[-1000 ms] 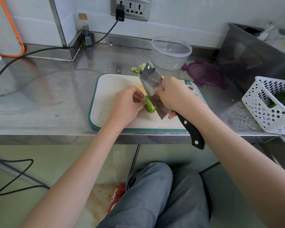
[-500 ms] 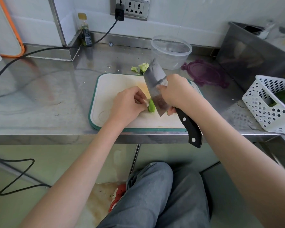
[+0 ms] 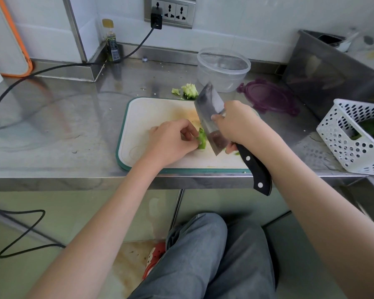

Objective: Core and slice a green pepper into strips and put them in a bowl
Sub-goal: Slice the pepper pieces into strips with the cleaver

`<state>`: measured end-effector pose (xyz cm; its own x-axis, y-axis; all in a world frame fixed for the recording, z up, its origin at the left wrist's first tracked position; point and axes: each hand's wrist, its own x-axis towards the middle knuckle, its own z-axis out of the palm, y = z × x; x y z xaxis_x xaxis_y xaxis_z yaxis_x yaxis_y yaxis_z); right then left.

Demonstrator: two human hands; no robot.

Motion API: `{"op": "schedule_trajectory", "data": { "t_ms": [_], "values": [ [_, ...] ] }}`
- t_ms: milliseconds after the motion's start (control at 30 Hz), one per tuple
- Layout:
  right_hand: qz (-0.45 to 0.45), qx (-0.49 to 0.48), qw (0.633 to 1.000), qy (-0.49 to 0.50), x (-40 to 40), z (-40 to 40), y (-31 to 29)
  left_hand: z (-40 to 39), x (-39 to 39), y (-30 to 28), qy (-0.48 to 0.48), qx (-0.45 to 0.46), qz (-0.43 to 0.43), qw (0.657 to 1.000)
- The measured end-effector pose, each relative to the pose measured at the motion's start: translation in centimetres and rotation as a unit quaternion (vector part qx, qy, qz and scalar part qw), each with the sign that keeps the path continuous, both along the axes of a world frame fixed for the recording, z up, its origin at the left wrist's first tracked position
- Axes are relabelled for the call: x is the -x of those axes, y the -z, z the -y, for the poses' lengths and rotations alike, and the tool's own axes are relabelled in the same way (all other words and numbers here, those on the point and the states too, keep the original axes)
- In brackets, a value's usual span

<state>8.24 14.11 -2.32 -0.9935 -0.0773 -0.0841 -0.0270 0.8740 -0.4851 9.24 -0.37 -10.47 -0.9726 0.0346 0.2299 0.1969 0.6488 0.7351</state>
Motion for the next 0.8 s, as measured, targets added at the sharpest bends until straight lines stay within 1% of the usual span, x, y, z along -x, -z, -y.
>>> {"op": "schedule_trajectory", "data": {
  "t_ms": [133, 200, 333, 400, 467, 533, 667, 800],
  "values": [
    [0.026, 0.000, 1.000, -0.002, 0.3, 1.0, 0.6, -0.1, -0.1, -0.2, 0.010, -0.001, 0.008, 1.000],
    [0.037, -0.011, 0.999, 0.013, 0.5, 1.4, 0.5, -0.1, 0.0, -0.2, 0.020, -0.016, 0.018, 1.000],
    [0.031, 0.005, 0.999, 0.014, 0.8, 1.1, 0.2, -0.1, -0.1, -0.2, 0.039, -0.069, 0.038, 0.996],
    [0.026, 0.005, 1.000, 0.017, 0.8, 0.6, -0.2, -0.1, -0.1, -0.2, 0.051, -0.080, 0.042, 0.995],
    [0.014, 0.009, 1.000, 0.020, 0.9, 0.1, -0.4, -0.1, -0.1, -0.1, 0.057, -0.079, 0.043, 0.994],
    [0.020, 0.014, 0.999, 0.024, 0.9, -0.3, -0.5, -0.1, 0.0, -0.1, 0.055, -0.067, 0.042, 0.995],
    [0.032, 0.011, 0.999, 0.014, 0.3, -0.3, -0.4, -0.2, 0.0, -0.1, 0.028, -0.041, 0.022, 0.999],
    [0.021, 0.005, 1.000, 0.010, 0.2, -0.1, -0.5, -0.1, 0.0, -0.1, 0.024, -0.048, 0.017, 0.998]
  ]
}}
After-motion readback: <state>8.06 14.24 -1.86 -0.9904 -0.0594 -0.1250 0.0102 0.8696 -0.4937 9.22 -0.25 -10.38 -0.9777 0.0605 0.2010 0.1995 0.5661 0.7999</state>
